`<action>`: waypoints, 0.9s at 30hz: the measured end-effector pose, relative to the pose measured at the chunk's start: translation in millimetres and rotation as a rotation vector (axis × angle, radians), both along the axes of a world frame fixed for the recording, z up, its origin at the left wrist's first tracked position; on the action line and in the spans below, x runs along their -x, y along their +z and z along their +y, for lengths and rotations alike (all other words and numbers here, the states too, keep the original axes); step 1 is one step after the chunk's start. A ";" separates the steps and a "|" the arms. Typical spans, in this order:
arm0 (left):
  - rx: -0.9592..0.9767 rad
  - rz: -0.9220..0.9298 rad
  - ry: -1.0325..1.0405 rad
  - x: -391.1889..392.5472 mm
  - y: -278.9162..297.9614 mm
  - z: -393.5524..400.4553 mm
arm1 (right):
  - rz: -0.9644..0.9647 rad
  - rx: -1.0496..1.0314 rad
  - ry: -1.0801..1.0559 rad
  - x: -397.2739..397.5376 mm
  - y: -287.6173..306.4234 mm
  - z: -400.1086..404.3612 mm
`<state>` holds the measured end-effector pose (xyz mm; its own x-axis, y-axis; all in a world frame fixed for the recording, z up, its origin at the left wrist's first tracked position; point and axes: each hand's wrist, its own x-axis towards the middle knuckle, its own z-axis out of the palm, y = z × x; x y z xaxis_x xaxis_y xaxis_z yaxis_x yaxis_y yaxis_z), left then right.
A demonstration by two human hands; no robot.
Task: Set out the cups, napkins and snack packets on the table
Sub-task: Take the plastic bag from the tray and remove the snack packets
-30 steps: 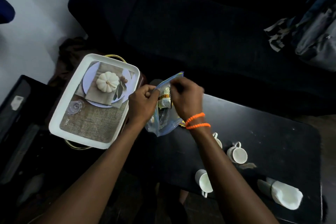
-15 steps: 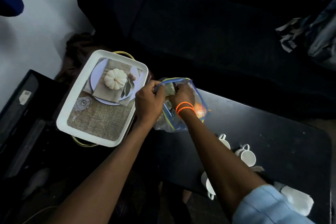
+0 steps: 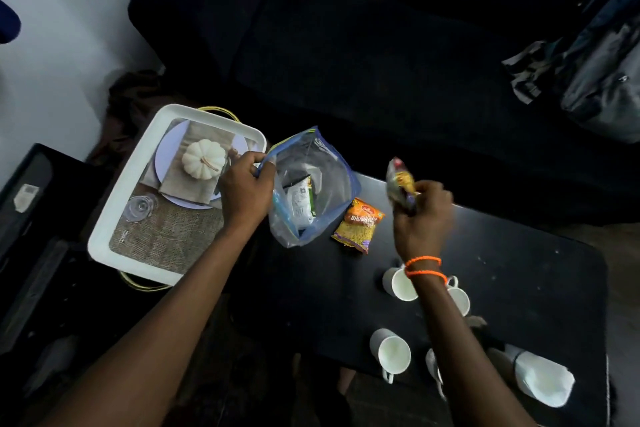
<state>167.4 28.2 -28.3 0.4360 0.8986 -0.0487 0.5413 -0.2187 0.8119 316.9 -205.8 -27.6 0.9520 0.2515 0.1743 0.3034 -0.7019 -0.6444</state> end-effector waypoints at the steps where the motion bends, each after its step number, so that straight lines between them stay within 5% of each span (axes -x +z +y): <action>1: 0.008 -0.009 0.000 0.4 -0.5 -1.2 | 0.006 0.072 0.058 1.5 -20.9 0.1; 5: 0.051 -0.025 -0.015 1.8 -1.0 -6.1 | 0.084 0.595 0.426 21.3 -81.5 -1.9; 8: 0.073 -0.062 -0.039 0.9 0.7 -9.4 | 0.187 0.688 0.464 32.2 -85.2 -0.8; 11: 0.099 -0.100 -0.055 0.3 2.0 -10.8 | 0.196 0.428 0.309 30.2 -53.2 10.2; 15: 0.103 -0.107 -0.057 -0.7 1.9 -14.6 | -0.096 -0.167 0.070 24.2 17.7 38.2; 18: 0.115 -0.103 -0.054 -1.7 0.4 -21.7 | -0.190 -0.315 0.265 32.7 49.2 77.6; 21: 0.135 -0.112 -0.055 -2.2 0.9 -31.2 | 0.175 0.058 0.498 44.1 36.7 121.9; 24: 0.112 -0.107 -0.061 -1.6 0.4 -39.5 | 0.622 0.364 0.388 50.8 -2.7 141.0; 27: 0.115 -0.130 -0.064 0.2 -1.0 -45.4 | 0.717 0.486 0.367 51.2 -33.1 137.8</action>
<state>167.2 -17.2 -29.3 0.5019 0.8603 -0.0894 0.4183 -0.1509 0.8957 265.7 -68.0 -60.7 0.6386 0.4484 -0.6254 0.2032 -0.8821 -0.4250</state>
